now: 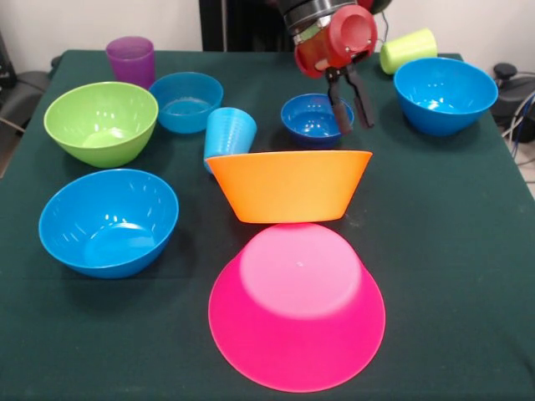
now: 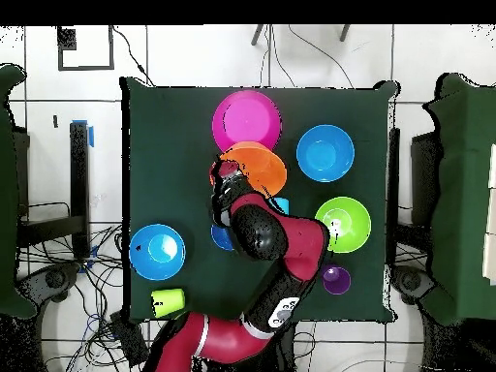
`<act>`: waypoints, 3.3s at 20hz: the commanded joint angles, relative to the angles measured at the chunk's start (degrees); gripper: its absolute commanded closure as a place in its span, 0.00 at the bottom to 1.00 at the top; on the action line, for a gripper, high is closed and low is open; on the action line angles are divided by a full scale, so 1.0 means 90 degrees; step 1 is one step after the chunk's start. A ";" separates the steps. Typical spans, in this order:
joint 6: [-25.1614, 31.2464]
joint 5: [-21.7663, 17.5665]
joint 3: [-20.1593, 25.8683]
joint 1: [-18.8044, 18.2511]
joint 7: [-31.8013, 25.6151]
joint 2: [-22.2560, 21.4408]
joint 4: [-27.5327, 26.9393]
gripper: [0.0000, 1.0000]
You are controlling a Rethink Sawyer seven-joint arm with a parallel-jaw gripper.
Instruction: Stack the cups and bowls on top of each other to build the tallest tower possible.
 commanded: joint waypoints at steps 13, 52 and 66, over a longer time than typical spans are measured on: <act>-0.0816 0.0212 0.0983 -0.0337 -0.2829 0.1460 0.0875 0.00; -0.1301 0.0782 0.1008 -0.0303 -0.2741 0.1466 0.1599 0.00; -0.1317 0.0386 0.0834 -0.0409 -0.3311 0.1518 0.1332 1.00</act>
